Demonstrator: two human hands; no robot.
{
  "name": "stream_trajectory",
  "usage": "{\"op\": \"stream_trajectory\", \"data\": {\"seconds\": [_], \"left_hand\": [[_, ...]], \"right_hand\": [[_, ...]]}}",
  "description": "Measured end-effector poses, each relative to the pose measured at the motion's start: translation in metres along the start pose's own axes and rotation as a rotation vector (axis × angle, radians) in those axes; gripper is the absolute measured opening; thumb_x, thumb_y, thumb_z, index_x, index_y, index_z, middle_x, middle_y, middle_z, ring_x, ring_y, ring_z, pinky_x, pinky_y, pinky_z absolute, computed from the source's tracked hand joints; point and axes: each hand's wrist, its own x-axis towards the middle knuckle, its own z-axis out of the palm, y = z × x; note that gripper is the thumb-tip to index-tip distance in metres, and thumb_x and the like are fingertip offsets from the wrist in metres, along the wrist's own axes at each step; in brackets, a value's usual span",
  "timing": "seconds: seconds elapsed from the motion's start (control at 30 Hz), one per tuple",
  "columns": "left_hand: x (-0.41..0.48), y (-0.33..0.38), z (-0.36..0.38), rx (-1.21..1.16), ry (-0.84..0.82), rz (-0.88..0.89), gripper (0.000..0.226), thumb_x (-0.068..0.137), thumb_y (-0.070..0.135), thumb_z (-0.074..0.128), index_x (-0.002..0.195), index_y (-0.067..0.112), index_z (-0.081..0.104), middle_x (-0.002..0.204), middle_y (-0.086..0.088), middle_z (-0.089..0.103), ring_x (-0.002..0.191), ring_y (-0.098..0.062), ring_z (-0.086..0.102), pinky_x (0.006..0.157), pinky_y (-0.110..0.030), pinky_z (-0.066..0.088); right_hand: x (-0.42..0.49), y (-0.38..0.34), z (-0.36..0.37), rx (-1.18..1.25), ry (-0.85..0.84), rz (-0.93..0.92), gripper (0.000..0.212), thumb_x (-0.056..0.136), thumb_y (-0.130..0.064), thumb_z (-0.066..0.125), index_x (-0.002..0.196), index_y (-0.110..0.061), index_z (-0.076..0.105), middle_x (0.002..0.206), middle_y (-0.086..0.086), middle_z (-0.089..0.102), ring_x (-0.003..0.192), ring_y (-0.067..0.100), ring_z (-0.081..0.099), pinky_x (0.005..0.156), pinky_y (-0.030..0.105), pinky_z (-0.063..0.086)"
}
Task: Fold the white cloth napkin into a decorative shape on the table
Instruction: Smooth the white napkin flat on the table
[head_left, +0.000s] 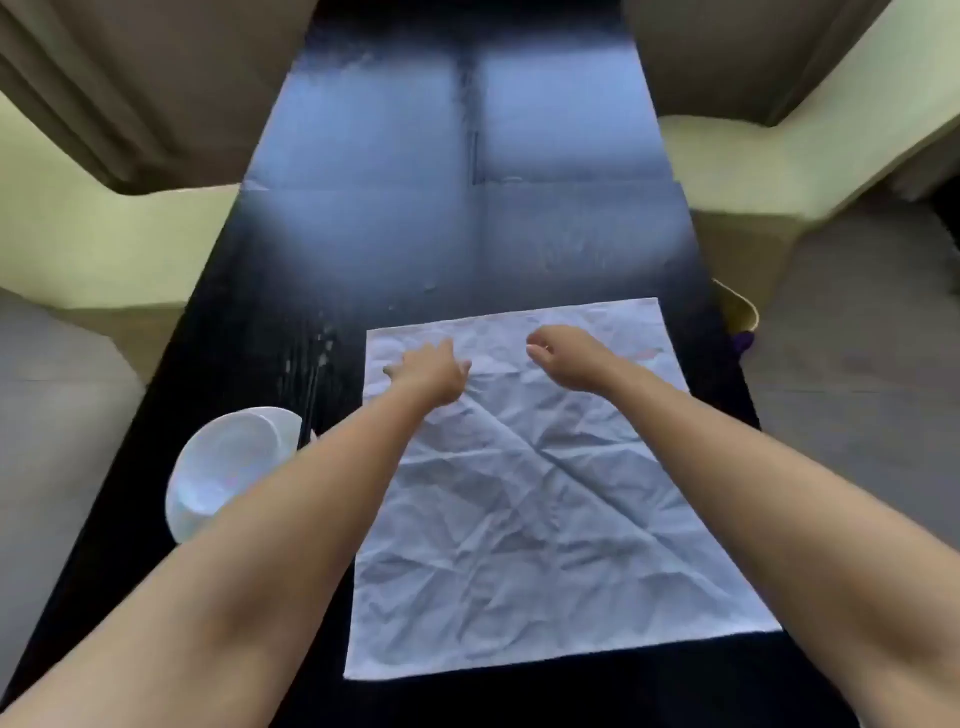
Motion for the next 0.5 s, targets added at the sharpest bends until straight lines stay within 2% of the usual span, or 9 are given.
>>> {"op": "stream_trajectory", "data": {"seconds": [0.03,0.1,0.17,0.23,0.3,0.43,0.5], "left_hand": [[-0.003,-0.003,0.015,-0.002,0.025,-0.052,0.052,0.097,0.045,0.027,0.143,0.022,0.022,0.153,-0.009,0.023,0.138,-0.032,0.023,0.108,-0.056,0.020],[0.004,-0.011,0.050,-0.017,0.110,-0.062,0.055,0.096,0.048,0.025,0.146,0.028,0.014,0.158,-0.005,0.004,0.144,-0.027,0.003,0.109,-0.059,0.008],[0.006,-0.017,0.075,-0.023,0.194,-0.030,0.057,0.096,0.051,0.022,0.147,0.032,0.006,0.158,-0.001,-0.009,0.144,-0.022,-0.011,0.110,-0.059,-0.005],[0.020,-0.018,0.076,-0.037,0.284,-0.006,0.057,0.096,0.050,0.022,0.147,0.033,0.005,0.158,0.001,-0.010,0.144,-0.020,-0.013,0.111,-0.057,-0.010],[0.034,-0.019,0.073,-0.020,0.331,0.012,0.055,0.097,0.047,0.022,0.147,0.033,0.005,0.158,0.001,-0.008,0.144,-0.019,-0.012,0.111,-0.057,-0.010],[0.060,-0.016,0.059,-0.002,0.367,0.039,0.054,0.098,0.040,0.021,0.148,0.031,0.003,0.158,0.000,-0.008,0.144,-0.020,-0.012,0.112,-0.057,-0.010],[0.075,-0.012,0.053,0.038,0.406,0.078,0.053,0.099,0.038,0.018,0.148,0.030,0.001,0.158,0.003,-0.008,0.144,-0.017,-0.011,0.112,-0.054,-0.011]], "right_hand": [[0.005,0.000,0.019,0.038,0.029,0.000,0.029,0.096,-0.020,0.039,0.110,-0.004,0.059,0.129,0.022,0.054,0.123,0.034,0.046,0.096,0.034,0.033],[0.017,0.003,0.054,0.039,0.095,-0.047,0.049,0.095,-0.028,0.037,0.134,0.001,0.039,0.144,0.021,0.038,0.136,0.033,0.032,0.110,0.035,0.019],[0.022,0.005,0.087,-0.055,0.101,-0.061,0.058,0.097,-0.037,0.034,0.145,-0.007,0.022,0.156,0.013,0.016,0.145,0.027,0.012,0.117,0.036,0.005],[0.034,0.011,0.102,-0.129,0.197,-0.041,0.063,0.096,-0.048,0.026,0.148,-0.015,0.013,0.159,0.004,0.003,0.146,0.021,-0.002,0.118,0.037,-0.004],[0.045,0.011,0.105,-0.166,0.287,-0.031,0.067,0.092,-0.053,0.019,0.148,-0.016,0.013,0.159,0.003,0.004,0.146,0.019,-0.001,0.117,0.037,-0.005],[0.081,0.009,0.091,-0.160,0.381,0.042,0.062,0.095,-0.044,0.032,0.148,-0.017,0.013,0.159,0.004,0.004,0.146,0.021,-0.001,0.116,0.044,-0.007],[0.102,0.007,0.081,-0.199,0.361,-0.008,0.059,0.096,-0.042,0.030,0.148,-0.020,0.012,0.159,0.002,0.003,0.146,0.021,-0.003,0.116,0.045,-0.008]]}}
